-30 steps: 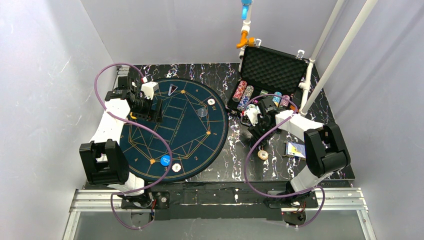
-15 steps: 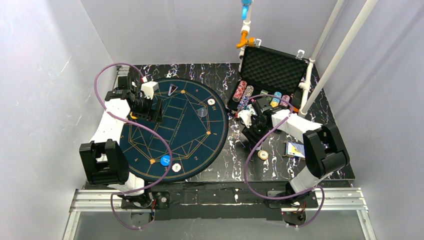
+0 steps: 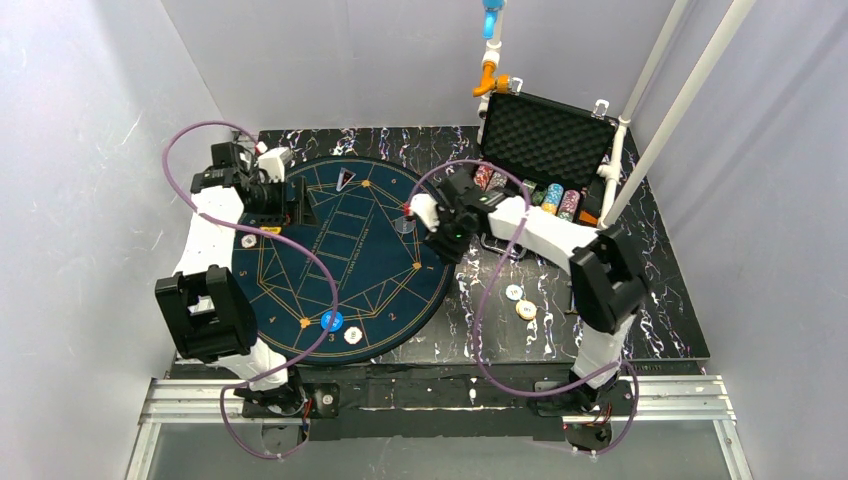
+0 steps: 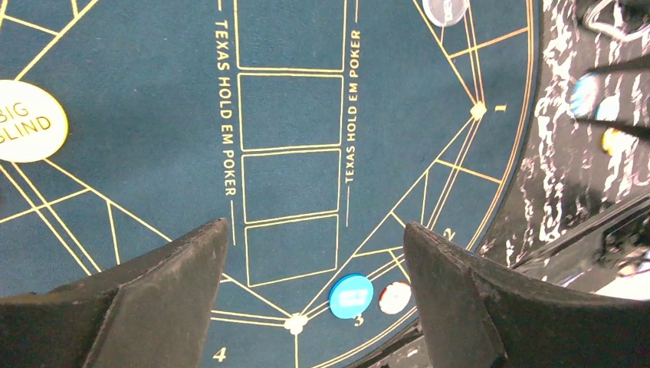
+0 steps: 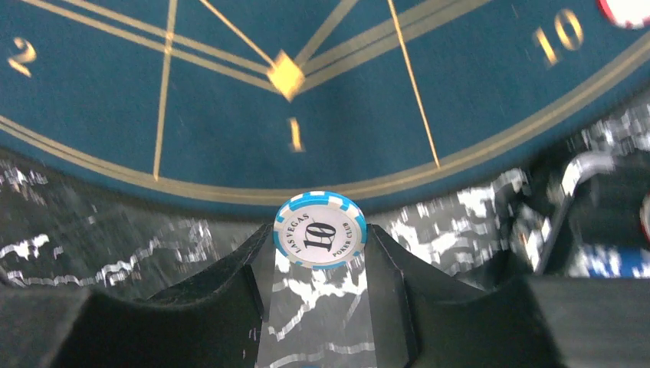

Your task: Distribute texas hold em gaming equipment

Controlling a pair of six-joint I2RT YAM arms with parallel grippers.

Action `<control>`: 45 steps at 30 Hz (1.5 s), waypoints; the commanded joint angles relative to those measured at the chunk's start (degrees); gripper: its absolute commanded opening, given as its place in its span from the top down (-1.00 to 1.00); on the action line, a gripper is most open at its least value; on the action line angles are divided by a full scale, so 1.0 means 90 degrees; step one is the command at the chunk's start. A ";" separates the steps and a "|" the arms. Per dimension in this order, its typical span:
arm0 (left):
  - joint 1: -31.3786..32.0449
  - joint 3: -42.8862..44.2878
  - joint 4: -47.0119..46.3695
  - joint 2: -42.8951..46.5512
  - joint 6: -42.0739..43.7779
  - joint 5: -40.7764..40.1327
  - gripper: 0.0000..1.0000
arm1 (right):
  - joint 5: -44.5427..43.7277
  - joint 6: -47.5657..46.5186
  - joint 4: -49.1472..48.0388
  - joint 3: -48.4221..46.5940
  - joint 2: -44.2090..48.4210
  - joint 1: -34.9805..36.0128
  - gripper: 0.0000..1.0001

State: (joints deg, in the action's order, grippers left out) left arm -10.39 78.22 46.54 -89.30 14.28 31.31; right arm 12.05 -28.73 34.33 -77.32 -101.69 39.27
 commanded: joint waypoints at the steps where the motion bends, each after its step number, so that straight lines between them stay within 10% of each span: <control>1: -0.0334 0.0312 0.0246 -0.0065 -0.0377 0.0600 -0.67 | -0.0164 0.0214 -0.0213 -0.0756 -0.0808 0.0706 0.91; 9: -0.0388 0.0285 0.0308 0.0050 -0.0393 0.0628 -0.67 | -0.0606 0.0220 -0.0556 -0.1158 -0.1592 0.1350 0.72; 15: -0.0389 0.0105 0.0308 0.0123 -0.0398 0.0635 -0.67 | -0.0613 0.0281 -0.0500 -0.1215 -0.1649 0.1418 -0.33; 21: -0.0389 0.0115 0.0263 0.0238 -0.0398 0.0479 -0.68 | -0.0517 0.0212 -0.0110 -0.1142 -0.1043 0.1360 -0.74; 45: -0.0363 -0.0304 0.0028 0.0694 -0.0509 0.0495 -0.68 | -0.1549 0.0468 0.0684 0.2298 0.1631 -0.0925 -0.31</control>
State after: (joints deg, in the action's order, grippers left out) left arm -13.76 76.47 46.65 -86.13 10.17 34.85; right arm -0.80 -25.32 41.28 -57.28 -87.50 31.70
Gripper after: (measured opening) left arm 0.838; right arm 0.663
